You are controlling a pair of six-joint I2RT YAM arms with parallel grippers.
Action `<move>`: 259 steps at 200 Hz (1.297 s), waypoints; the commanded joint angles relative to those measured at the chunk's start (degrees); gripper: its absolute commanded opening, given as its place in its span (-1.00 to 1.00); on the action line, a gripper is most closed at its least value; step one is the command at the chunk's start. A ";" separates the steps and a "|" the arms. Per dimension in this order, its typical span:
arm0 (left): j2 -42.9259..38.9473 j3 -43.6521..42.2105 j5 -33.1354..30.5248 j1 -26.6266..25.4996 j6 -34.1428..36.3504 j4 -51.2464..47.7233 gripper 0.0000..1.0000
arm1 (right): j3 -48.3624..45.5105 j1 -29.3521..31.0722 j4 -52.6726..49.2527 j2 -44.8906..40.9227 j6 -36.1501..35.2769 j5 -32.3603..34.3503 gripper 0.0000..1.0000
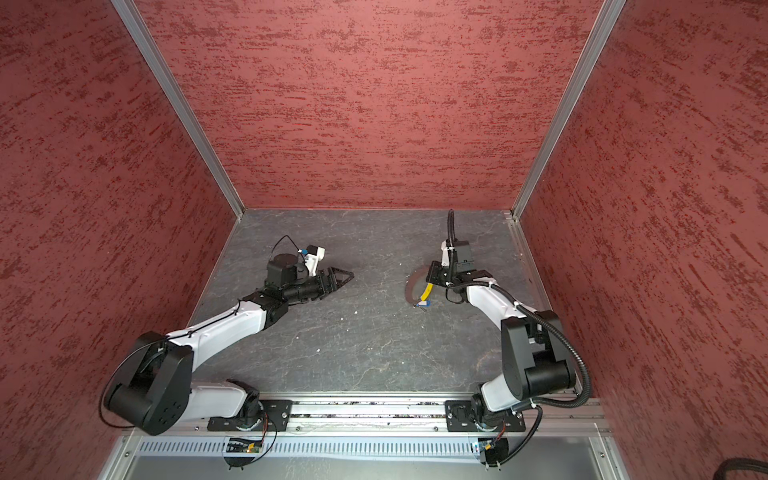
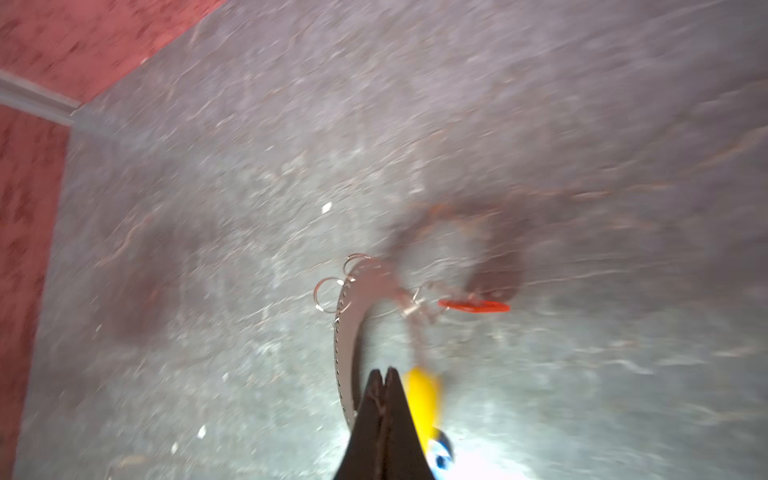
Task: Remove the keys from the keyring
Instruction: 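Close the right gripper on the yellow grip while the left gripper moves toward the ring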
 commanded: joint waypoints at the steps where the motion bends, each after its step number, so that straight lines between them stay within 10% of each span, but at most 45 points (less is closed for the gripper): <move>1: 2.13 1.56 3.22 -1.16 0.91 3.45 0.57 | 2.29 2.87 1.02 -0.46 -1.02 -3.78 -0.99; 29: 3.70 1.36 4.33 -1.45 0.03 4.83 0.55 | 2.65 4.62 1.13 0.76 -0.68 -3.12 -0.96; 59: 2.42 1.26 3.59 -1.45 0.66 3.36 0.62 | 3.73 4.78 -1.39 4.38 -0.58 3.72 -0.14; 96: -0.30 0.82 1.93 -1.45 0.97 1.89 0.66 | 5.30 5.55 -4.18 10.40 0.97 12.37 0.10; 259: -8.21 -0.94 -5.59 -2.67 4.31 -2.87 0.75 | 9.47 11.49 -14.32 19.73 7.59 23.66 -0.31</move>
